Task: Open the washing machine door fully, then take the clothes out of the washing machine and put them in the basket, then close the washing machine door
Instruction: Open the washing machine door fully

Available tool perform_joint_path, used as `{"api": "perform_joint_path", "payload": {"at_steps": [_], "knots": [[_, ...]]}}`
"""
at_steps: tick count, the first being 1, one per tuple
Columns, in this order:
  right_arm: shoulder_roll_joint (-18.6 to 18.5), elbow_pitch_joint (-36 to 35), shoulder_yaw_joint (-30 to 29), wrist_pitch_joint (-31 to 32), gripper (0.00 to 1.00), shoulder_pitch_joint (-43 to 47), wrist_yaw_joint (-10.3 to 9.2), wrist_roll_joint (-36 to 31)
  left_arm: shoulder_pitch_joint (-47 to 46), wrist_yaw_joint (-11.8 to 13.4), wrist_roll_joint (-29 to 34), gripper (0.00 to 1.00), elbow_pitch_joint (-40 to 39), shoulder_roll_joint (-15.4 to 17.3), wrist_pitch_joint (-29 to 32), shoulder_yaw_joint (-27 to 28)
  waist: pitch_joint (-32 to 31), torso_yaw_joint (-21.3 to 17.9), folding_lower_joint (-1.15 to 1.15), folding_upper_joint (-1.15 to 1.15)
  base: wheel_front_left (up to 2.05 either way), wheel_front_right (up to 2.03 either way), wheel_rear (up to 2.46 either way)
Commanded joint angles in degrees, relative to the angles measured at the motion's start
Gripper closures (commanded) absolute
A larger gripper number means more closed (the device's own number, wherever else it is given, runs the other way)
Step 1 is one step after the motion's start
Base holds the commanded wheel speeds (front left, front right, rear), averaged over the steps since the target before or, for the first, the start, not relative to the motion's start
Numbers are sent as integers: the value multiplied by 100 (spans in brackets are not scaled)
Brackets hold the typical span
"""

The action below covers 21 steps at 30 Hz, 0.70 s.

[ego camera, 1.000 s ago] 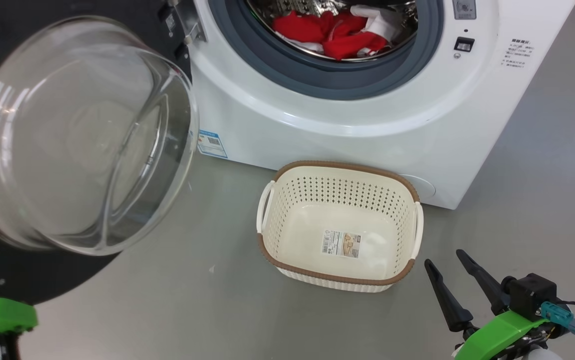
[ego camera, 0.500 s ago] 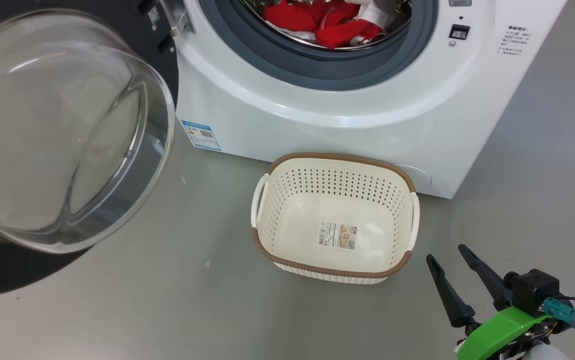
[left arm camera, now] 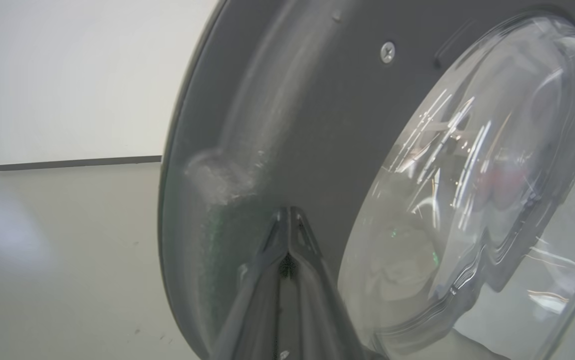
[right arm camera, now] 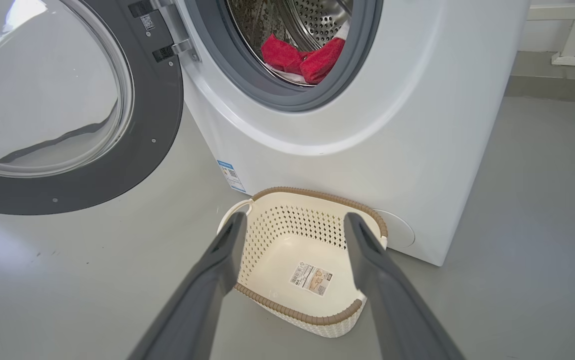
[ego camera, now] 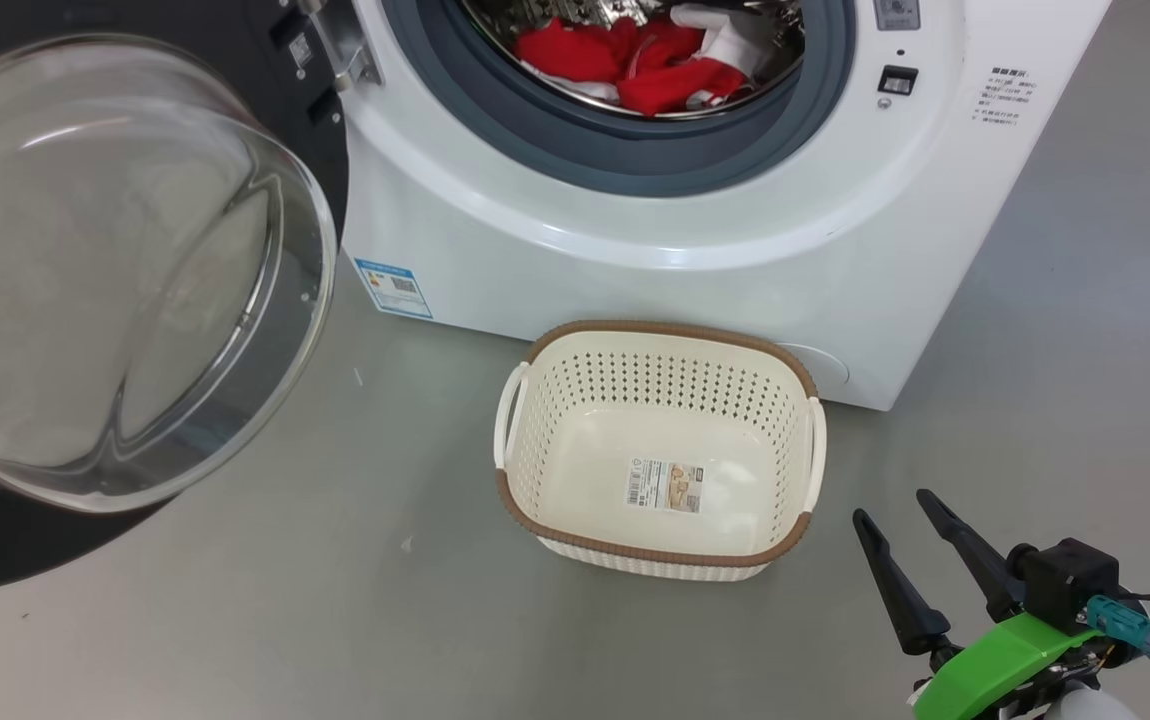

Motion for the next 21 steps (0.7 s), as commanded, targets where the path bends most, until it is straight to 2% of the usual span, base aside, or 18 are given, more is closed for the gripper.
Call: {"api": "perform_joint_path", "payload": {"at_steps": [1,11,13,14,16,18,19,20,21], "knots": [[-40,-131,79,-69,0,-53,28,-13,-116,-10,-13,100,-104,385,-35,195,-28,2,0,0,0,0,0],[-17,-153,50,-69,0,40,28,-10,295,-78,-164,100,-270,318,-35,-94,-282,-16,0,0,0,0,0],[-16,-158,27,-69,0,66,28,-4,433,-79,-253,96,-349,276,-35,-258,-337,-16,0,0,0,0,0],[-12,-174,-11,-69,0,90,28,-3,560,-80,-360,73,-411,230,-35,-385,-371,-23,0,0,0,0,0],[-1,-172,-32,-69,0,113,28,-10,696,-80,-442,64,-537,136,-35,-496,-428,-45,0,0,0,0,0],[16,-173,-59,-69,0,143,28,-9,858,-80,-508,43,-705,34,-35,-625,-476,-70,0,0,0,0,0],[25,-176,-65,-69,0,162,28,-3,954,-80,-524,16,-798,-9,-35,-681,-512,-89,0,0,0,0,0],[37,-180,-81,-69,0,181,28,11,1048,-80,-550,0,-889,-49,-35,-735,-534,-109,0,0,0,0,0],[50,-192,-101,-69,0,199,28,25,1139,-80,-589,0,-973,-92,-35,-798,-559,-132,0,0,0,0,0]]}}
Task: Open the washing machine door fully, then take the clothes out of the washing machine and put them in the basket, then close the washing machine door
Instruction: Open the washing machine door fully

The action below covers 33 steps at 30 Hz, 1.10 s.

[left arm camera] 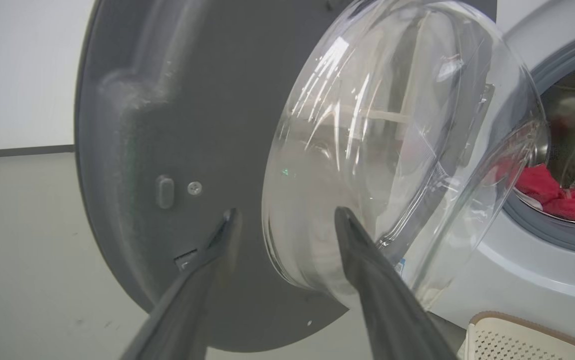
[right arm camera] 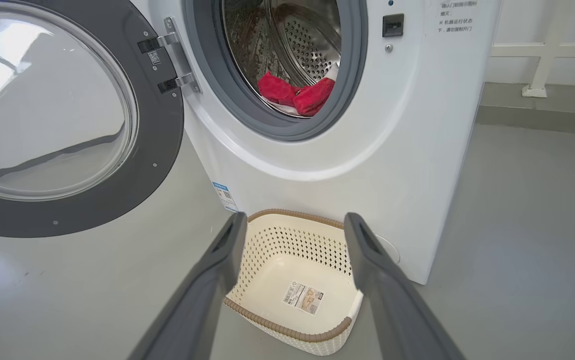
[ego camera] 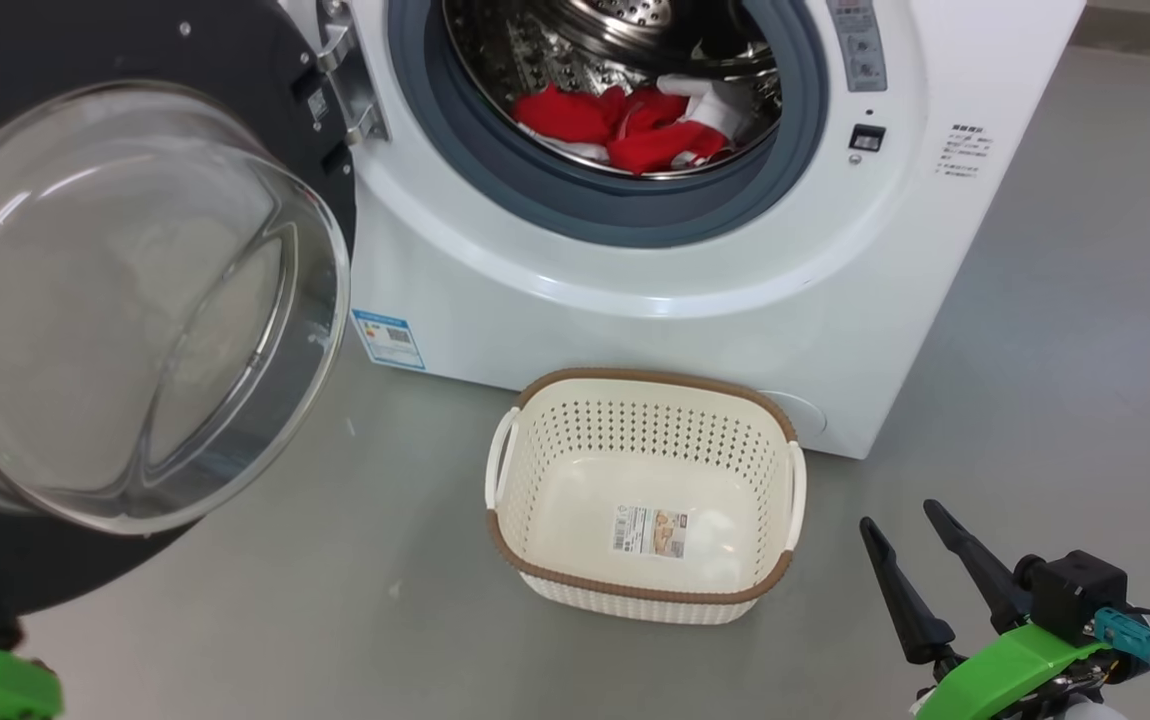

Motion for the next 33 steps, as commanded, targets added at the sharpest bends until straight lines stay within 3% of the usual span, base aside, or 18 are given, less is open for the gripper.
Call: {"api": "perform_joint_path", "payload": {"at_steps": [1,15,25,33], "knots": [[-32,-160,56,-69,0,63,28,24,157,-31,-93,0,-304,185,-35,19,-89,-84,0,0,0,0,0],[33,-255,-271,-69,0,287,28,25,1238,-31,-375,0,-1495,-252,-35,-1155,-283,-535,0,0,0,0,0],[111,-326,-492,-69,0,382,28,30,1675,-32,-655,0,-1906,-206,-35,-1976,-282,-1011,0,0,0,0,0],[144,-359,-602,-69,0,424,28,14,1864,-32,-800,0,-2174,-188,-35,-2220,-269,-1374,0,0,0,0,0]]}}
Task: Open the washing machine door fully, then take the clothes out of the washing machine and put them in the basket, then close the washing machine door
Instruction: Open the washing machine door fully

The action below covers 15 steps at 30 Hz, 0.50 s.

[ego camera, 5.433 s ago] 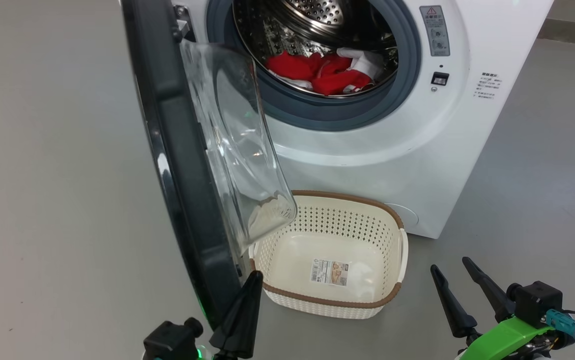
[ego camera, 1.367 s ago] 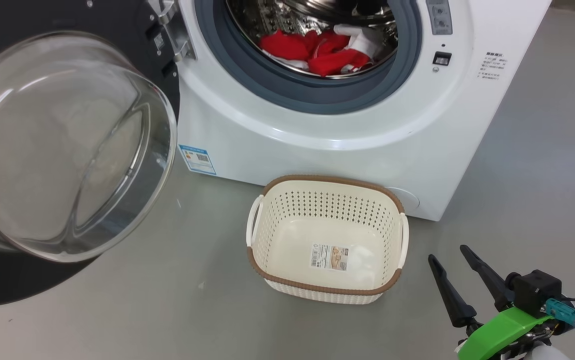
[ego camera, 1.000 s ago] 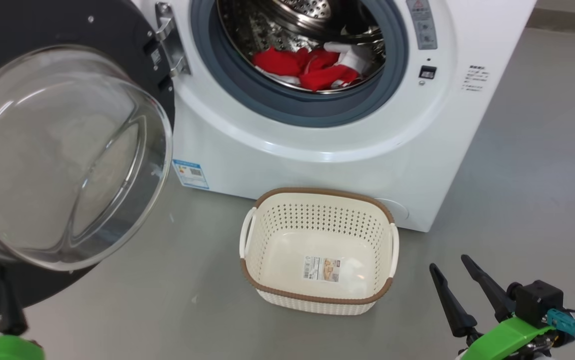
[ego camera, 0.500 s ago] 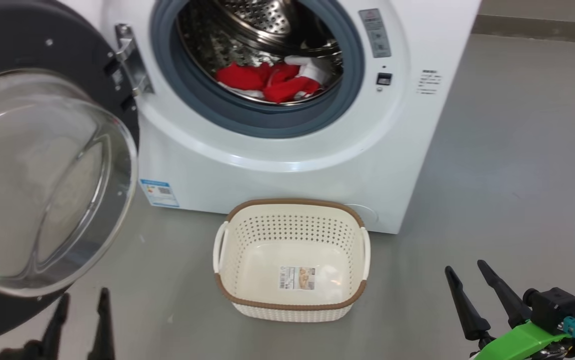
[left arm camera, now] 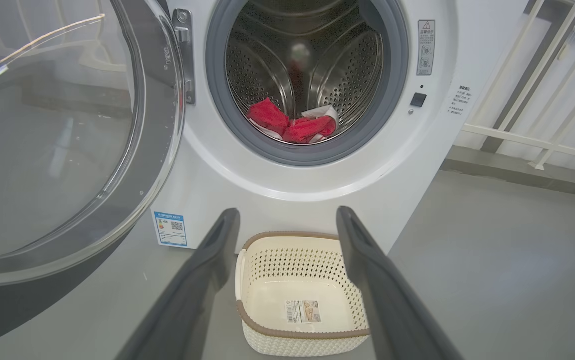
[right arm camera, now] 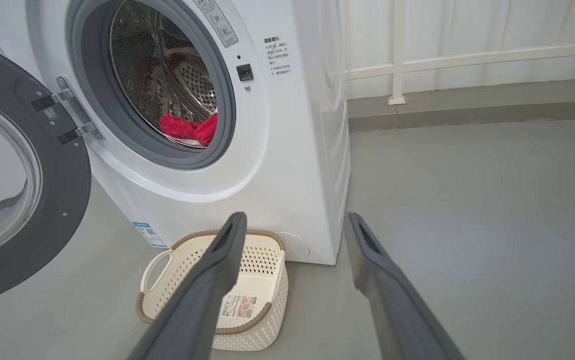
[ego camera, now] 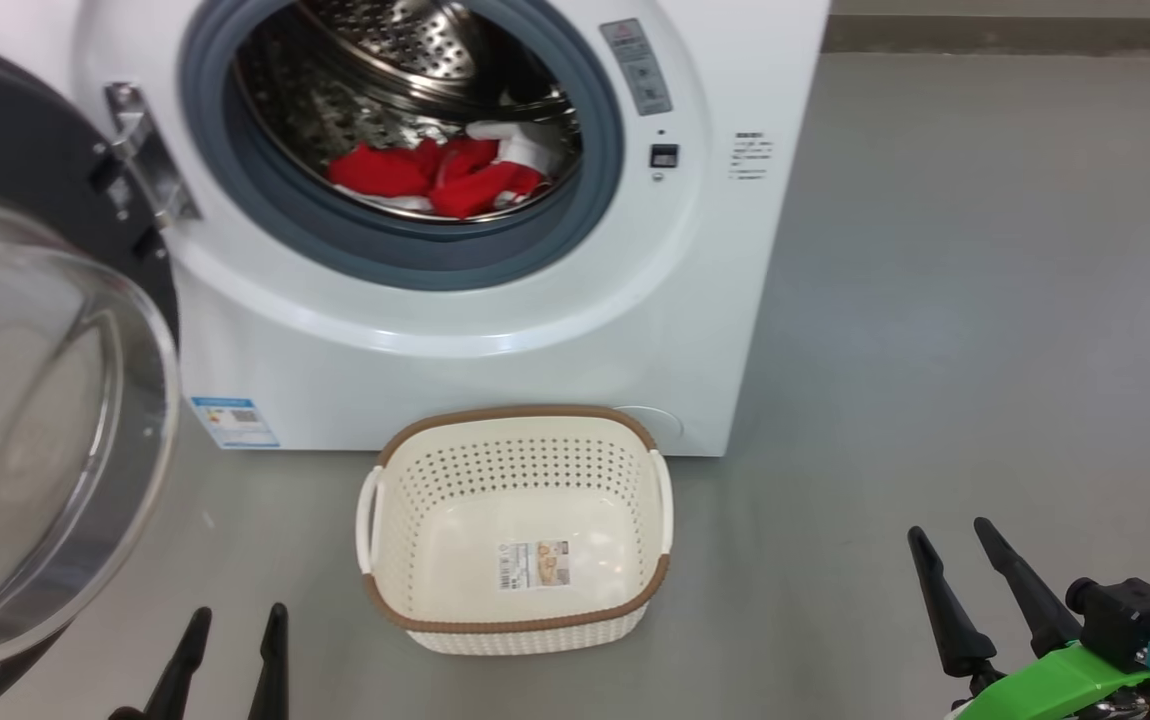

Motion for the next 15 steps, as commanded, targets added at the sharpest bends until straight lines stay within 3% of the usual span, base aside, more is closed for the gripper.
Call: {"api": "perform_joint_path", "payload": {"at_steps": [1,15], "knots": [[-81,-164,69,-52,0,-7,28,13,-53,-32,-76,0,-199,109,-36,163,6,-152,0,0,0,0,0],[-84,-220,-146,-52,0,116,28,-16,78,-32,-93,0,-512,132,-36,-44,-60,-491,0,0,0,0,0]]}}
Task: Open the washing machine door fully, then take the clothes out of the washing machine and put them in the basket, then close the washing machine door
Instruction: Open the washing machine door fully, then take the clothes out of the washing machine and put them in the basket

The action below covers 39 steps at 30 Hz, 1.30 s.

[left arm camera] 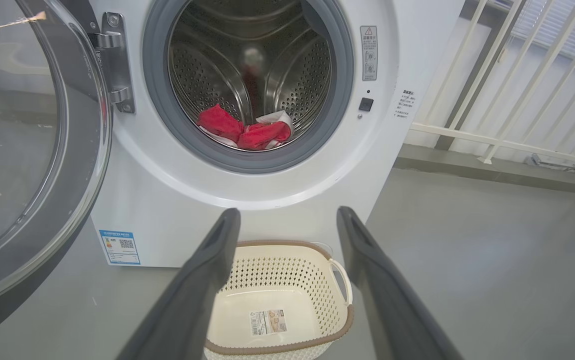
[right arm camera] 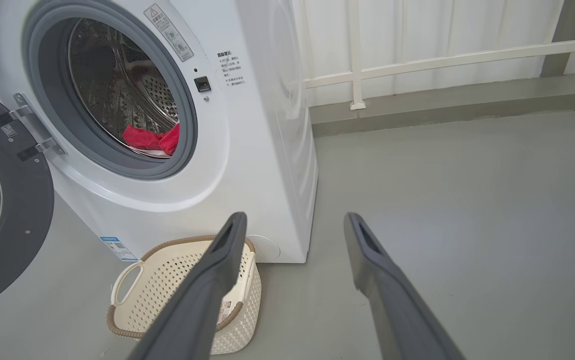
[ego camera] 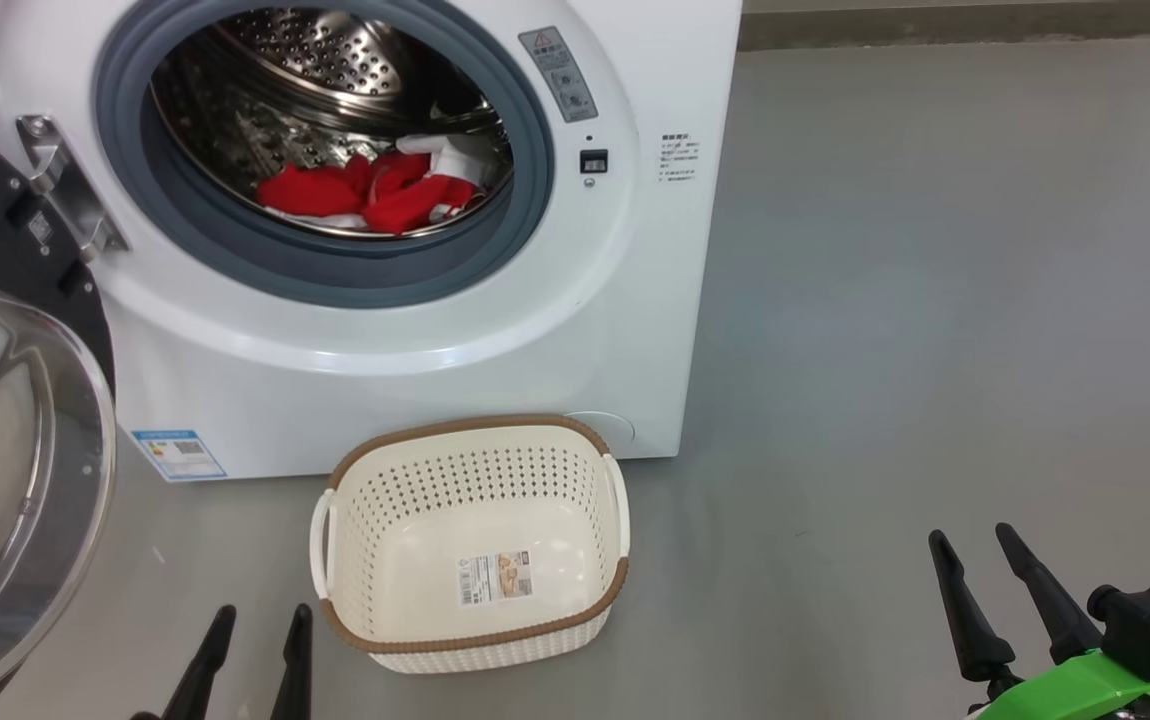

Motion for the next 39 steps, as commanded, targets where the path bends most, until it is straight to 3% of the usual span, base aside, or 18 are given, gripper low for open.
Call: {"api": "perform_joint_path", "payload": {"at_steps": [1,27,39], "knots": [[-86,-150,78,-52,0,-6,28,-16,-49,-32,11,0,-171,109,-36,179,-26,-25,0,0,0,0,0],[-68,-176,61,-52,0,-5,28,-20,-62,-32,63,0,-270,159,-36,131,6,64,0,0,1,-3,2],[-44,-166,119,-52,0,-86,28,-33,-204,-32,-7,0,-219,257,-36,55,128,82,0,0,79,-143,64]]}}
